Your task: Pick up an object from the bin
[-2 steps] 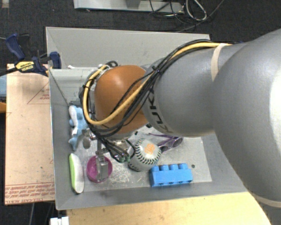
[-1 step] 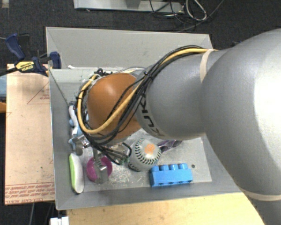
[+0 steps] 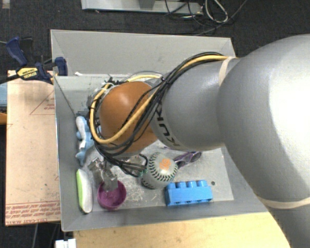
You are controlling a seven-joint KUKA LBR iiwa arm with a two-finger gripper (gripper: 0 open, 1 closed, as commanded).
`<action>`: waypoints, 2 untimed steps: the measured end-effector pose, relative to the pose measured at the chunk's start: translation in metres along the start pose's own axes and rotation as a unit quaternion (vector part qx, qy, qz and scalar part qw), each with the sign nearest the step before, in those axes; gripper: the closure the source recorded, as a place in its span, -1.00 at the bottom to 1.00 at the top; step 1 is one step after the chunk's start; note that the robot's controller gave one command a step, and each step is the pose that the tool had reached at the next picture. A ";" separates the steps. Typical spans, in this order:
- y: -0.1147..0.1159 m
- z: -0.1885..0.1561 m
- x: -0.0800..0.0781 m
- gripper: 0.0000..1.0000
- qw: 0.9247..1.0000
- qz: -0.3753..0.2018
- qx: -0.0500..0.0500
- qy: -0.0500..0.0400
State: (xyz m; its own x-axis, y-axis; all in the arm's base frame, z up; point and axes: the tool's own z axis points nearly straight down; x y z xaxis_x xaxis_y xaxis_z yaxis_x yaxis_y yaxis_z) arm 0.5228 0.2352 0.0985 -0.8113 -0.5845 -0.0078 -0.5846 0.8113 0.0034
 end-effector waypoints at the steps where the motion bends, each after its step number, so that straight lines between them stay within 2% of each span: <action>1: 0.000 0.000 0.000 1.00 1.000 0.000 0.000 0.000; 2: -0.045 -0.016 0.019 -1.00 0.992 0.129 -0.001 0.000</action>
Offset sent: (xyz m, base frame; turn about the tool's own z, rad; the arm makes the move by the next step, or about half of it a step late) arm 0.0133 -0.0575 0.0195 0.3086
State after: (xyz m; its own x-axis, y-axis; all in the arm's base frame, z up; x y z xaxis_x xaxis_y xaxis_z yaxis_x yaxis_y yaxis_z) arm 0.5338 0.1879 0.1146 -0.9336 -0.3583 -0.0071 -0.3584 0.9336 0.0067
